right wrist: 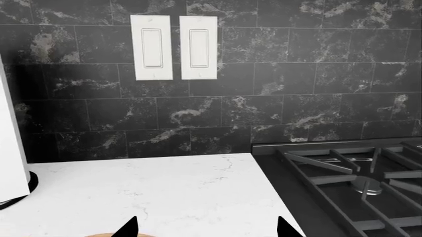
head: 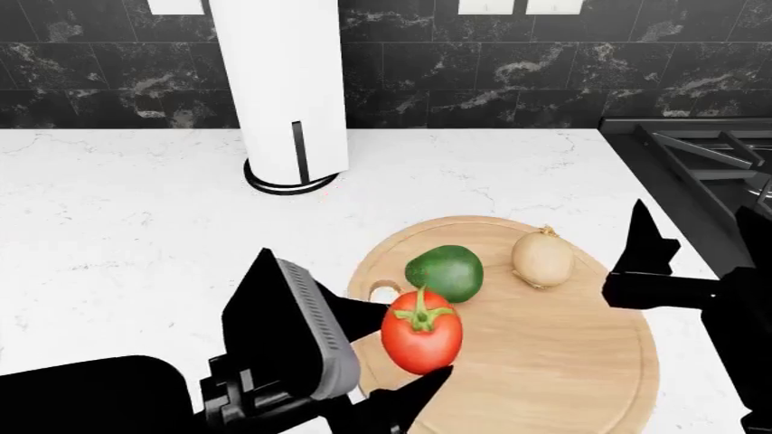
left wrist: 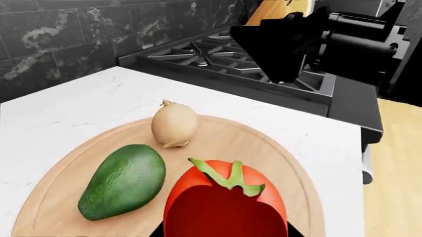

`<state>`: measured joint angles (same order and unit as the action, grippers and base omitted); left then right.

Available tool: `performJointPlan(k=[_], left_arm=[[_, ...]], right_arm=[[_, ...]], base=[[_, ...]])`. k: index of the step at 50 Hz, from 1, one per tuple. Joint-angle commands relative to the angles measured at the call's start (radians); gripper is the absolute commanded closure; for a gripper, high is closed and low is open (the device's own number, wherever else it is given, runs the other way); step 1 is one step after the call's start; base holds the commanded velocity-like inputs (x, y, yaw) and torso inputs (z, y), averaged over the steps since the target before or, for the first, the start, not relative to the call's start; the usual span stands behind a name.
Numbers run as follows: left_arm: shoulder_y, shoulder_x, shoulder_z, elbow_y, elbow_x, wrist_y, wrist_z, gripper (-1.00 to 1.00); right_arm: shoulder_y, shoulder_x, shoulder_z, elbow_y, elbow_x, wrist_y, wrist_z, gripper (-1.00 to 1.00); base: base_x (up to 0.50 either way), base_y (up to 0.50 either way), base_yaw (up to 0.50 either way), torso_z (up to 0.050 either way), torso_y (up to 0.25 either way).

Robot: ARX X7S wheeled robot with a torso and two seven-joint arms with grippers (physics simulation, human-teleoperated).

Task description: Place the avocado, onion, tomato and bell pepper on the cutting board.

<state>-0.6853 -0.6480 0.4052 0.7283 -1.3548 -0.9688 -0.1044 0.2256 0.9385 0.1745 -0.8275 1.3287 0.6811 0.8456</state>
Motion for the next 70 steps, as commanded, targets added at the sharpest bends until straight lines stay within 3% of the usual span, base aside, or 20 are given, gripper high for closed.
performJointPlan(k=[1, 16, 37, 38, 66, 70], left_arm=[[0.012, 0.025, 0.041, -0.007, 0.019, -0.003, 0.014, 1.00], [0.007, 0.068, 0.109, -0.077, 0.096, -0.013, 0.051, 1.00], [0.006, 0.060, 0.179, -0.078, 0.189, 0.002, 0.136, 1.00], [0.015, 0.057, 0.175, -0.068, 0.200, 0.019, 0.143, -1.00], [-0.014, 0.037, 0.098, -0.061, 0.088, 0.021, 0.057, -1.00], [-0.024, 0.026, 0.070, -0.071, -0.016, 0.014, 0.037, -1.00]], right_arm=[[-0.013, -0.005, 0.002, -0.002, -0.015, -0.007, -0.009, -1.00], [-0.018, -0.030, -0.008, 0.028, -0.034, -0.019, -0.025, -1.00], [-0.004, -0.029, -0.022, 0.034, -0.039, -0.018, -0.034, -1.00], [-0.003, -0.029, -0.023, 0.034, -0.039, -0.018, -0.036, -1.00], [0.009, -0.033, -0.039, 0.035, -0.047, -0.018, -0.046, -1.00], [0.011, -0.031, -0.040, 0.033, -0.045, -0.017, -0.041, -1.00]], base=[[0.00, 0.00, 0.00, 0.000, 0.000], [0.00, 0.00, 0.00, 0.000, 0.000], [0.00, 0.00, 0.00, 0.000, 0.000], [0.00, 0.00, 0.00, 0.000, 0.000], [0.00, 0.00, 0.00, 0.000, 0.000], [0.00, 0.00, 0.00, 0.000, 0.000]])
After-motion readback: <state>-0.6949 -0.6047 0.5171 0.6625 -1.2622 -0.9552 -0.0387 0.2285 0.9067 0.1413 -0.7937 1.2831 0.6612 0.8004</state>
